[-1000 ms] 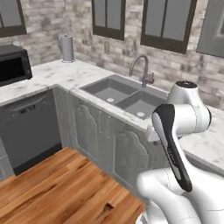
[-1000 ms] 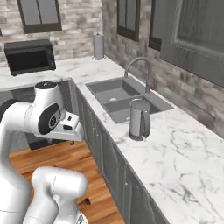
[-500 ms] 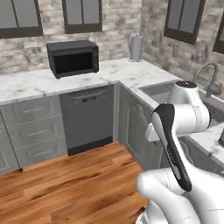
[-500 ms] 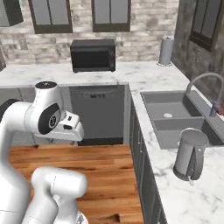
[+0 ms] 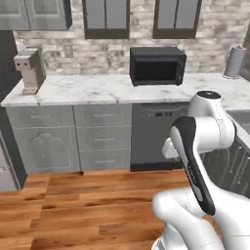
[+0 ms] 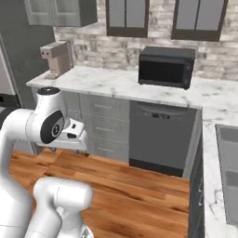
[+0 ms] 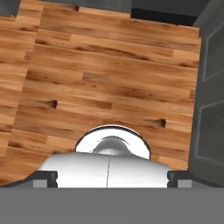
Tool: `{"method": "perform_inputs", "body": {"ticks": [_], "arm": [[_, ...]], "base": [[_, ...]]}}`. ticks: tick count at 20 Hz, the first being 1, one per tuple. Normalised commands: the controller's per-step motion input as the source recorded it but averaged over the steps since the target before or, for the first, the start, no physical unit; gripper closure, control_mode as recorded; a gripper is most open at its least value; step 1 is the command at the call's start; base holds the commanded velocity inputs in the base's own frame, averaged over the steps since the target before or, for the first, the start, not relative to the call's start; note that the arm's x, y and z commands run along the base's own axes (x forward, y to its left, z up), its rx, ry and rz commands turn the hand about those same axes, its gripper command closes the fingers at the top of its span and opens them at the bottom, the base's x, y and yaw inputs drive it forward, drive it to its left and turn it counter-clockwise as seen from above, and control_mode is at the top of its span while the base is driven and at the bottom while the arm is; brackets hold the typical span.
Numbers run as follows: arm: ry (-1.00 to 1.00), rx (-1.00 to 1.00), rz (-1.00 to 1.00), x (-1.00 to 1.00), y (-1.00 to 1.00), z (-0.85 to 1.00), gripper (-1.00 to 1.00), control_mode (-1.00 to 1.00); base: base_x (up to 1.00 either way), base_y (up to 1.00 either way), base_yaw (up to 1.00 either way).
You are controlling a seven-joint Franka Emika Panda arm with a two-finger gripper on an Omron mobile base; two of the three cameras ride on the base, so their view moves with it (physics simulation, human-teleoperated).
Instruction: Navigate to the coffee machine.
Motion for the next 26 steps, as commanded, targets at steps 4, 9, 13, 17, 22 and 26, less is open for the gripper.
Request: {"method": "perform_inputs", "body": {"ticks": [4,9,13,17,22,26], "arm": [[0.00,0.00,0.00,0.00,0.00,0.00,-1.00,1.00],[0.00,0.00,0.00,0.00,0.00,0.00,-1.00,1.00],[0.00,0.00,0.00,0.00,0.00,0.00,-1.00,1.00],[0.00,0.00,0.00,0.00,0.00,0.00,-1.00,1.00],[0.00,0.00,0.00,0.00,0.00,0.00,-1.00,1.00],[0.00,0.00,0.00,0.00,0.00,0.00,-1.00,1.00]], "base": [[1.00,0.61,0.37],[0.99,0.85,0.19],[0.86,1.00,0.06],[0.83,1.00,0.00],[0.71,0.80,-0.10],[0.60,0.47,-0.17]]}}
